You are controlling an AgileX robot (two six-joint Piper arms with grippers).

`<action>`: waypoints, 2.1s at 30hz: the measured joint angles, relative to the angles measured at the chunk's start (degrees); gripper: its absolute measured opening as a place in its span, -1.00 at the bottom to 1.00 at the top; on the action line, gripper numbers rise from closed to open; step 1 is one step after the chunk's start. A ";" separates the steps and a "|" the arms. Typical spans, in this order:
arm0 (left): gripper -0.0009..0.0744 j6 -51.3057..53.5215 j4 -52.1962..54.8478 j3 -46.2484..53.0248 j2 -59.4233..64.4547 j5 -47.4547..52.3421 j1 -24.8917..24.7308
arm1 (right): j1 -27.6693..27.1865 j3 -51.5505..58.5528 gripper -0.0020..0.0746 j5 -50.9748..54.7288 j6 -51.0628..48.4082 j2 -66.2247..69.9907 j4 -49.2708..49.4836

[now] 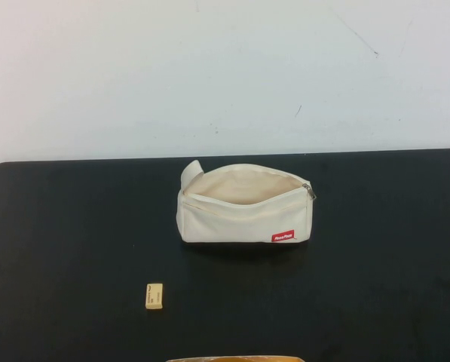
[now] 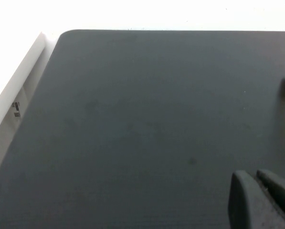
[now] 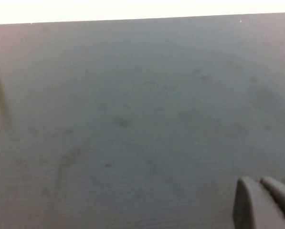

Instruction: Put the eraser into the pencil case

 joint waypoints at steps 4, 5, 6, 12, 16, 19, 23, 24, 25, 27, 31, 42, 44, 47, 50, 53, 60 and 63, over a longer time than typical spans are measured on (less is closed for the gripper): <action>-0.98 0.37 0.24 0.00 0.00 -0.14 0.00 | 0.00 0.00 -0.95 0.00 0.00 0.00 0.00; -0.98 0.64 0.36 0.00 0.00 -0.70 0.00 | 0.00 0.00 -0.95 0.00 0.00 0.00 0.00; -0.98 0.76 0.39 0.00 0.00 -1.42 0.00 | 0.00 0.00 -0.95 0.00 0.00 0.00 0.00; -0.98 0.88 0.52 0.30 0.00 -22.44 0.00 | 0.00 0.00 -0.95 0.00 0.00 0.00 0.00; -0.98 0.76 0.52 0.30 0.00 -35.00 0.00 | 0.00 0.00 -0.95 0.00 0.00 0.00 0.00; -0.98 0.76 0.52 0.30 0.00 -41.34 0.00 | 0.00 0.00 -0.95 0.00 0.00 0.00 0.00; -0.98 0.48 0.52 0.30 0.00 -49.33 0.00 | 0.00 0.00 -0.95 0.00 0.00 0.00 0.00; -0.98 0.06 0.52 0.30 0.00 -51.50 0.00 | 0.00 0.00 -0.95 0.00 0.00 0.00 0.00; -0.98 -0.88 0.67 0.30 0.00 -54.33 0.00 | 0.00 0.00 -0.95 0.00 0.00 0.00 0.00; -0.98 -2.94 1.26 0.30 0.00 -58.55 0.00 | 0.00 0.00 -0.95 0.00 0.00 0.00 0.00; -0.98 -8.40 6.19 -0.34 -0.04 -57.37 0.00 | 0.00 0.00 -0.95 0.00 0.00 0.00 0.00; -0.98 -19.02 10.69 -26.20 13.57 -11.38 0.00 | 0.00 0.00 -0.95 0.00 0.00 0.00 0.00; -0.98 -19.02 10.58 -29.54 18.63 -5.50 0.00 | 0.00 0.00 -0.95 0.00 0.00 0.00 0.00; -0.98 -19.02 10.58 -31.13 24.98 -2.41 0.00 | 0.00 0.00 -0.95 0.00 0.00 0.00 0.00; -0.98 -19.02 10.25 -31.25 30.15 -1.65 0.00 | 0.00 0.00 -0.95 0.00 0.00 0.00 0.00; -0.98 -19.02 8.24 -31.34 35.04 -1.60 0.00 | 0.00 0.00 -0.95 0.00 0.00 0.00 0.00; -0.98 -19.82 6.11 -31.37 48.05 -2.30 0.00 | 0.00 0.00 -0.95 0.00 0.00 0.00 0.00; -0.98 -20.43 6.11 -31.58 54.67 -2.42 0.00 | 0.00 0.00 -0.95 0.00 0.00 0.00 0.00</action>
